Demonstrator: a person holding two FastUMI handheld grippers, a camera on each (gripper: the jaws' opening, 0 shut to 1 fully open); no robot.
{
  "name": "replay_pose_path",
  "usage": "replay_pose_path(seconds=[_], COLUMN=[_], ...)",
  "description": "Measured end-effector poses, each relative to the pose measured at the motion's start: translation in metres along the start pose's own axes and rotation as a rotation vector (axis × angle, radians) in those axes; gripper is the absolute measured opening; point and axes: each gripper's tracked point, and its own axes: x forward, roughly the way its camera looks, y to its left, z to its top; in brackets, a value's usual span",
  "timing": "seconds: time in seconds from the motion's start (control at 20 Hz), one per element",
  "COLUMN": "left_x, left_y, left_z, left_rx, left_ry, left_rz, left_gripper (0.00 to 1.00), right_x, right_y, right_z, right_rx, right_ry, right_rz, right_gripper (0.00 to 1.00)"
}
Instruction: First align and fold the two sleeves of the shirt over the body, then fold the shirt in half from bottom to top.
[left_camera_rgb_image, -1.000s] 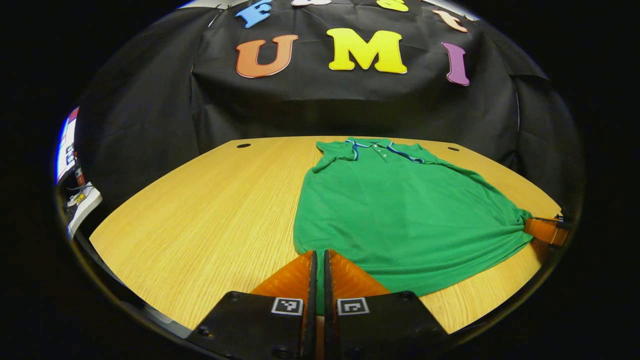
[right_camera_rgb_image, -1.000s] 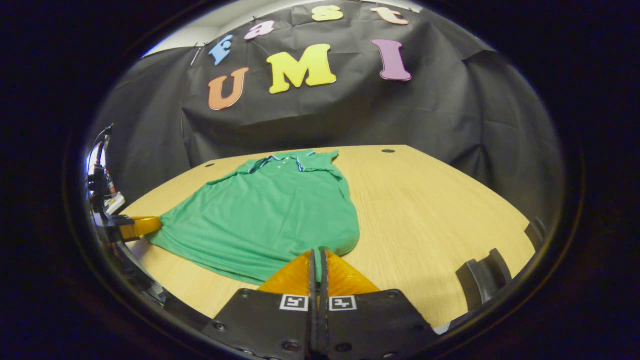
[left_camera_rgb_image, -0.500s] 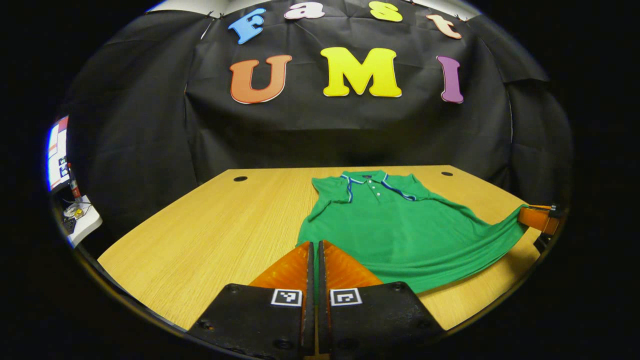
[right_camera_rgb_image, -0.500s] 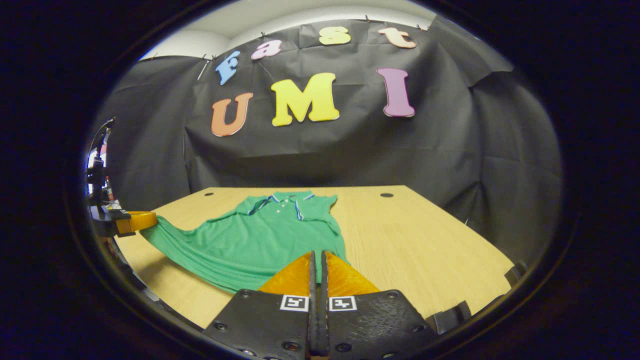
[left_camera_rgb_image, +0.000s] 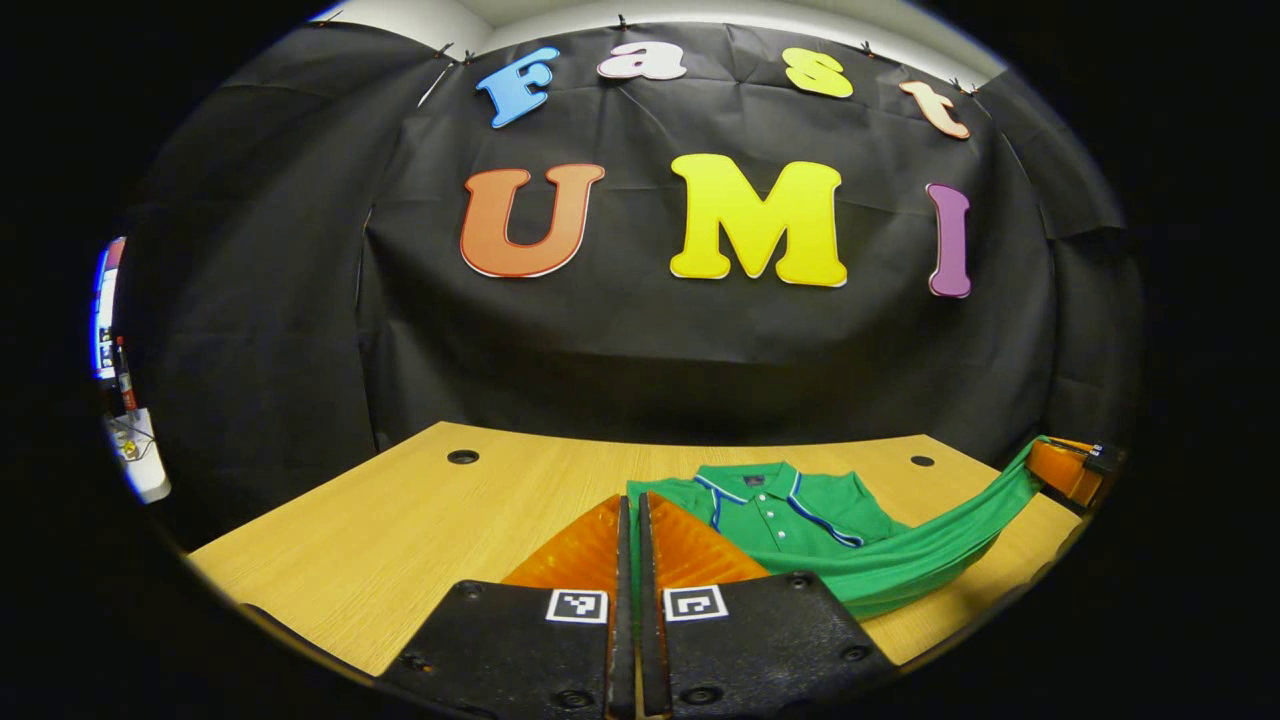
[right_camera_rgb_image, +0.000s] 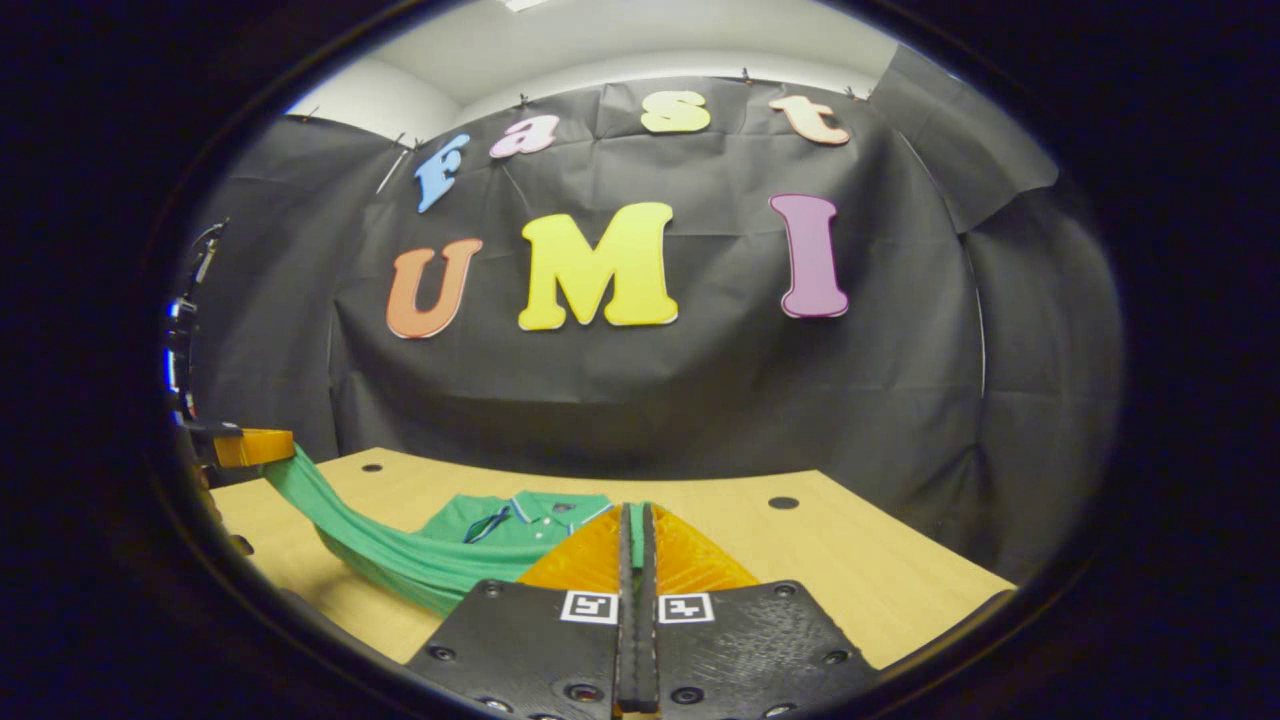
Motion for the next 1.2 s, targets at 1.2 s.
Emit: replay_pose_path(seconds=[1.2], left_x=[0.331], left_y=[-0.022], left_z=[-0.07], left_rx=[0.106], left_ry=[0.058], left_rz=[-0.035], left_gripper=[0.08], right_x=[0.361], right_y=[-0.027], right_z=[-0.089], right_rx=[-0.022], right_ry=[0.062], right_rz=[-0.159], right_gripper=[0.0])
